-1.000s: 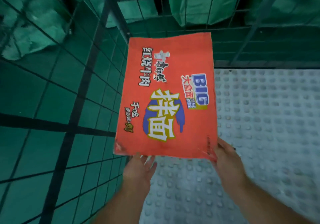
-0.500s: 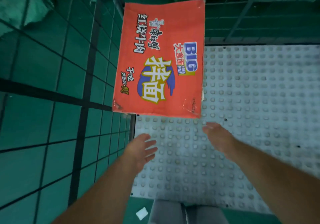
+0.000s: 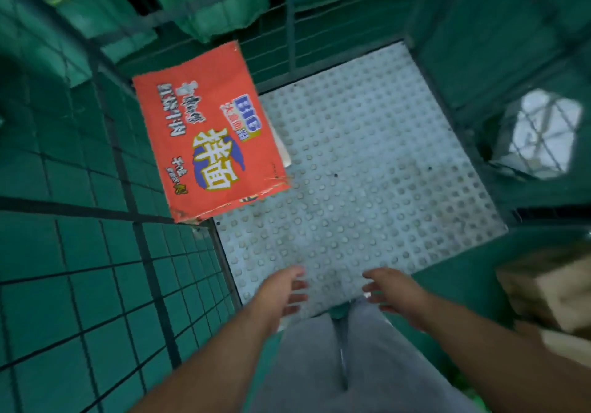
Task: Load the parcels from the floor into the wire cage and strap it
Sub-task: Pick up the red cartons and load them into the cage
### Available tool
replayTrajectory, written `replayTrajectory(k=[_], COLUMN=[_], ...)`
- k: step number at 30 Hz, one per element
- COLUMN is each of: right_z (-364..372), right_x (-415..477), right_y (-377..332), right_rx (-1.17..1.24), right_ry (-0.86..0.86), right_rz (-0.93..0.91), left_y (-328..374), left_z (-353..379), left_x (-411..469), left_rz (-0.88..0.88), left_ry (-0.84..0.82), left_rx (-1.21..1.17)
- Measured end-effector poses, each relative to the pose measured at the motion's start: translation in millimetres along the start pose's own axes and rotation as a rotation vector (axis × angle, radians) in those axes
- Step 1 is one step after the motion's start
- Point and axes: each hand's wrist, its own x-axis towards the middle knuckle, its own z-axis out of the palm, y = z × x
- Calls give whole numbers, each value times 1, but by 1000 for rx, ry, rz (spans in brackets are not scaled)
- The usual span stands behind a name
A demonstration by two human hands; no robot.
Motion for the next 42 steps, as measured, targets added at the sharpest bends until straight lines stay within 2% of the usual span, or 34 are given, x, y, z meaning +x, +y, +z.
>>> replayTrajectory(k=[4, 6, 8, 11, 15, 19, 22, 25, 28, 36, 42], right_z=[-41, -64, -90, -134, -202, -265, -323, -371, -397, -433, -483], right_x=[-45, -63, -81, -105, -126, -140, -150, -154, -150, -136, -127], right_y=[30, 45, 66, 111, 208, 312, 387, 445, 474, 479, 486], right_rx=[184, 222, 243, 439, 598, 898, 1044, 1226, 1332, 1475, 1578], right_ry=[49, 58, 86, 124, 135, 209, 323, 457, 474, 379, 473], right_rz=[-43, -79, -126, -146, -180, -79, -60, -55, -60, -123, -78], left_y=[33, 45, 52, 48, 4, -64, -113, -139, -141, -116, -90], left_z=[17, 41, 78, 155, 284, 402, 488, 555, 599, 664, 747], left_x=[-26, -42, -56, -69, -86, -100, -119, -148, -167, -160, -137], left_rz=[98, 153, 199, 254, 283, 243, 212, 259, 301, 343, 299], left_ry=[40, 5, -45, -103, -157, -240, -342, -431, -487, -366, -377], left_rx=[161, 201, 234, 338, 513, 554, 688, 857, 930, 1045, 1129])
